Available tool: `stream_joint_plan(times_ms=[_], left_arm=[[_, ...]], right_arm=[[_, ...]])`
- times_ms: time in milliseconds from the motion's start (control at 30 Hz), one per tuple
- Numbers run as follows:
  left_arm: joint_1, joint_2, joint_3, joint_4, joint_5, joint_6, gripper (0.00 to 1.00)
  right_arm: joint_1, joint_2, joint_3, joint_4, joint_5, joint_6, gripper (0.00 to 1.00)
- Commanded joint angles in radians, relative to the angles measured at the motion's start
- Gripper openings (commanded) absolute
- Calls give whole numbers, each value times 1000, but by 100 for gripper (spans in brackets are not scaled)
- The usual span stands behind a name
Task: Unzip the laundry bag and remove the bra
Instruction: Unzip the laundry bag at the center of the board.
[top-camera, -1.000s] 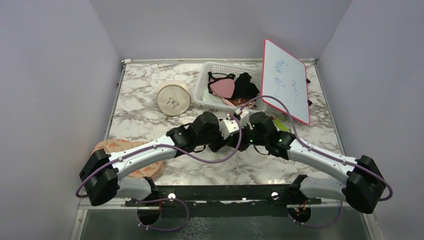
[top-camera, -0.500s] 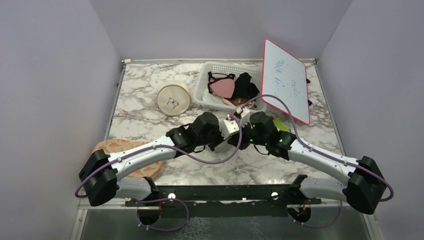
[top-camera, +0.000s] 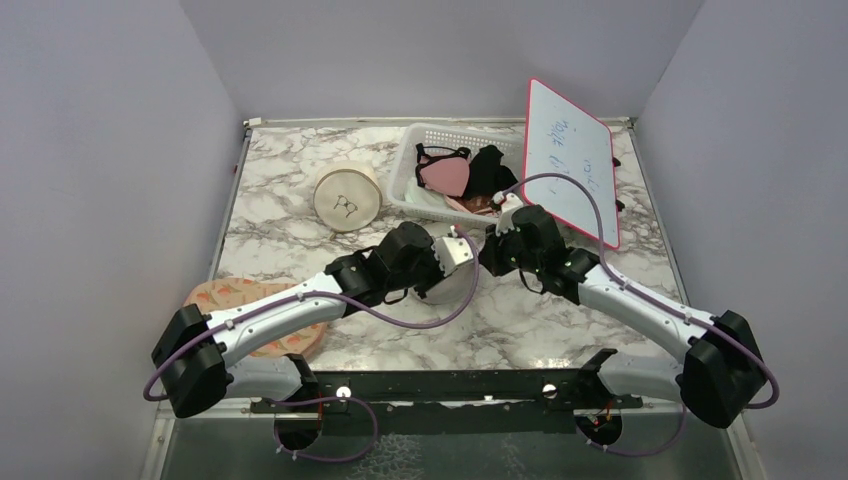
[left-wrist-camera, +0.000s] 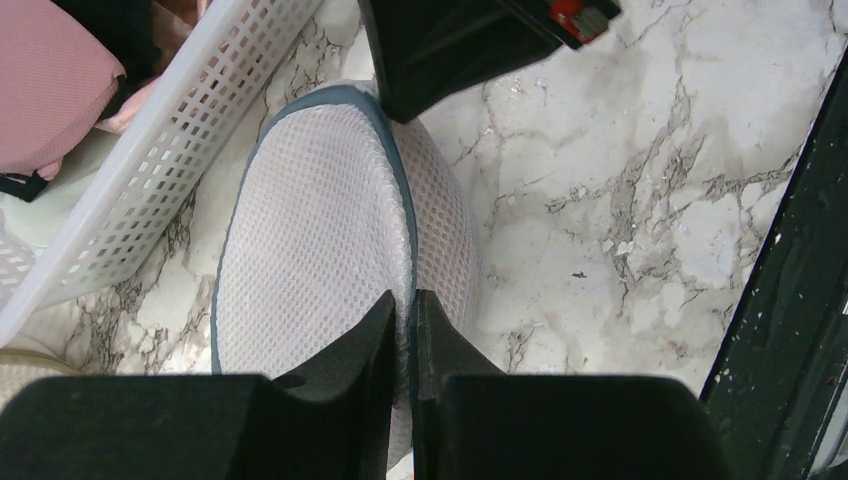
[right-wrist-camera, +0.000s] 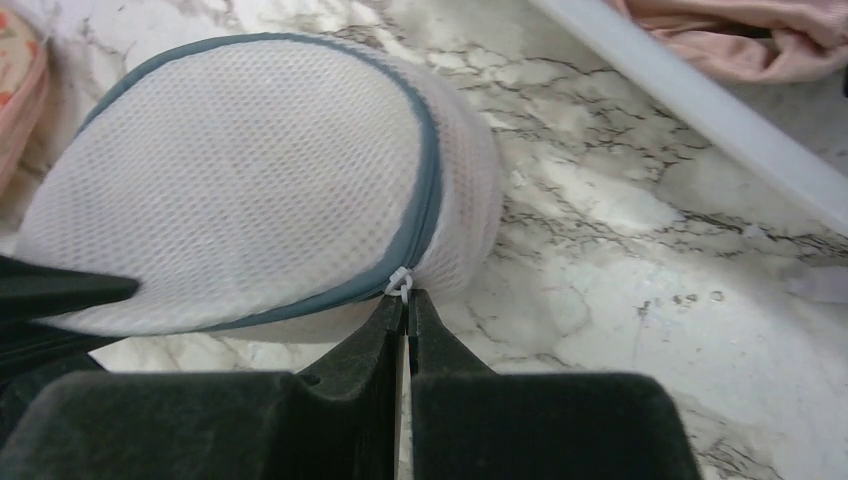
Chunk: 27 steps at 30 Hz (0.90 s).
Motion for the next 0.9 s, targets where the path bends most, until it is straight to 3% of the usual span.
stream_joint_plan(times_ms=[0,133,333,633,767,867], left_arm=[[-2,-40,-14,1,-3,8,0],[-3,-50,-18,1,-5,9,0],[-3,-44,-14,-1,-9,11,0],[-4,-21,-6,-7,15,6,42],[-8,-4,-2,-7,19,4,52],[-12,4,1,-8,19,3,53]], right_arm=[[-82,32,30,-10,-8,-27,1],[-107,57,38,5,-49,-53,1],[-107,21,37,12,-263,-127,1],[-91,-28,-18,52,-395,-53,1],[-57,-29,-27,97,-420,3,1],[-20,-11,-19,115,-418,22,1]])
